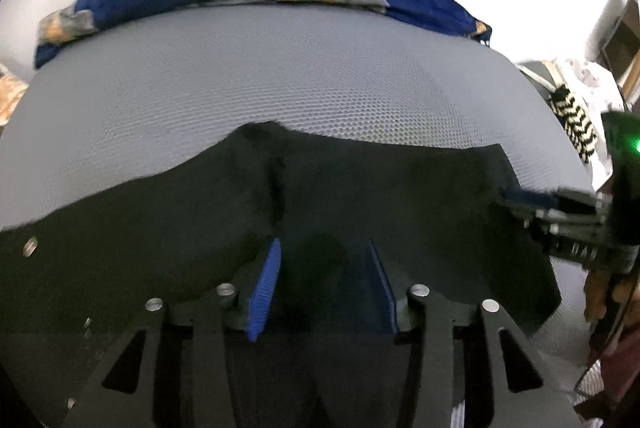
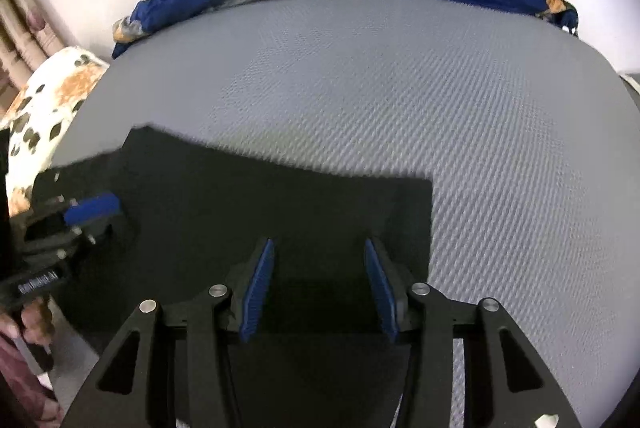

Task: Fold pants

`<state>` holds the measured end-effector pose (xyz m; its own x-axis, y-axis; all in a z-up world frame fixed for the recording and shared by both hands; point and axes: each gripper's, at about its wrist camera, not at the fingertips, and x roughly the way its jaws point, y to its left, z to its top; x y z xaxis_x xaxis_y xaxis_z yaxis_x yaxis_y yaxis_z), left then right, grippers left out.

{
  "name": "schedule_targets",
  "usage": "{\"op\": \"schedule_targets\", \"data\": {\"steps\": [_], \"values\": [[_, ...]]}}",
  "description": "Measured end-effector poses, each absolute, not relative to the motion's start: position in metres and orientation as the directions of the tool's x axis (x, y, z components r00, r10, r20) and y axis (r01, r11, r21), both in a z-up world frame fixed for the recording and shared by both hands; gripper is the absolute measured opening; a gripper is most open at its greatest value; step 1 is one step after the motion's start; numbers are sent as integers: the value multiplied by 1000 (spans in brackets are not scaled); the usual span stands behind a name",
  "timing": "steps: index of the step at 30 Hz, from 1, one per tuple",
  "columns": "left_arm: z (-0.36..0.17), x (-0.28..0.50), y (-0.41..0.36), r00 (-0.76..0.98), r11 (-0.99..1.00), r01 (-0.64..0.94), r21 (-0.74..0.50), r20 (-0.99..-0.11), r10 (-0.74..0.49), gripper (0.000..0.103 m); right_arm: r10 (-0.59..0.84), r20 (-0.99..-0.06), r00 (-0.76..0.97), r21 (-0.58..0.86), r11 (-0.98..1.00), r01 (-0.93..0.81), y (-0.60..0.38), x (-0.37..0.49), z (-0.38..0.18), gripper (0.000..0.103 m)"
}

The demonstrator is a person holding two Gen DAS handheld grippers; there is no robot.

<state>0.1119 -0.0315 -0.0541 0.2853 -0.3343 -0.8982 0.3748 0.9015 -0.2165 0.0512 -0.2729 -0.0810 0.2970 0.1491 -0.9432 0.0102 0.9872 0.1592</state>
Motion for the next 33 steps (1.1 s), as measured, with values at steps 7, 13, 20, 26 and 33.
{"op": "schedule_targets", "data": {"steps": [7,13,20,26,33], "values": [[-26,72,37,361,935,220,-277,-867,-342,49,200,-946,255,195,980,-47,-240,17,-78,47],[-14,32,112,424,916,33,-399,-825,-374,49,281,-936,212,255,956,-143,-192,15,-79,47],[-24,-12,201,505,806,-210,-553,-768,-395,49,377,-914,148,336,910,-243,-141,24,-82,50],[-52,-28,240,526,711,-336,-618,-749,-403,49,370,-920,132,316,897,-311,-107,29,-84,70],[-80,-30,260,550,609,-393,-689,-707,-445,49,358,-927,116,308,898,-315,-101,31,-84,73]]}}
